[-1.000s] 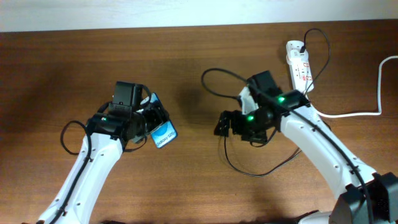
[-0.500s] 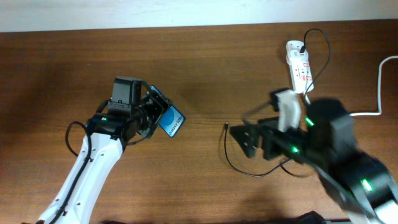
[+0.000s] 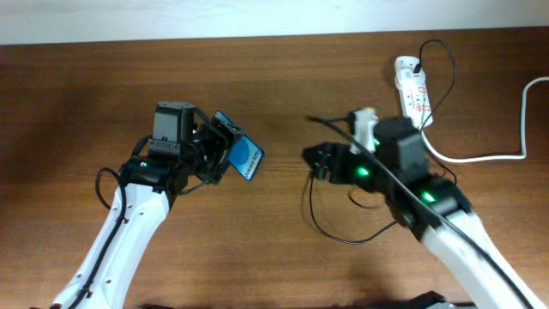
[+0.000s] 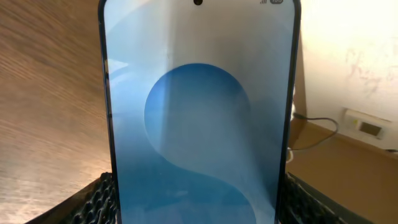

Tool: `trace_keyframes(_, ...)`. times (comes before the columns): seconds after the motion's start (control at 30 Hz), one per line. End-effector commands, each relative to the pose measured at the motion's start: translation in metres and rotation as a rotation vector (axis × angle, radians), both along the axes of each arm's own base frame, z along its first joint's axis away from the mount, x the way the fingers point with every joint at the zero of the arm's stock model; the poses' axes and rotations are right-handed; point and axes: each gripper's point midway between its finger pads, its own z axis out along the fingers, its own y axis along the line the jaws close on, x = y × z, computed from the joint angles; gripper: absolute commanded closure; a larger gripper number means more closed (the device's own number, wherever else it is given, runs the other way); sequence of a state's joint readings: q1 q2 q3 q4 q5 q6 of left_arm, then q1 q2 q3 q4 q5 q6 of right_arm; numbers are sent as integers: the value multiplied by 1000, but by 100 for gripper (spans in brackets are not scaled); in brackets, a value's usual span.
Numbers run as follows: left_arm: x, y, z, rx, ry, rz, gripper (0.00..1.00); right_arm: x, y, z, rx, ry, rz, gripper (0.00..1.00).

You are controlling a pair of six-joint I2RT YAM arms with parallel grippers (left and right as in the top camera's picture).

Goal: Plug charger to phone and switch on socket
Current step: 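Move the right gripper to the phone held by the left gripper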

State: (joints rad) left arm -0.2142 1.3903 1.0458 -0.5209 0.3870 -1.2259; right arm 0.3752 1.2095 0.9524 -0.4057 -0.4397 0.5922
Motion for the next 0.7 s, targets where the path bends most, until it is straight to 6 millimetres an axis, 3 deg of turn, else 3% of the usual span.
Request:
trace_keyframes(0.0,5,-5,27,-61,-46,18,55,-11,48,4,139,-38,285,19)
trace_keyframes(0.1,9,-6,31,-78,-56,33,55,-5,57,-3,91,-68,258,15)
trace_keyframes(0.43,18,-8,41,-132,-81,69,57,-16,88,-3,-8,-183,285,11)
trace_keyframes(0.67,15,-13,43,-156,-73,42,56,1,91,1,-68,-275,185,11)
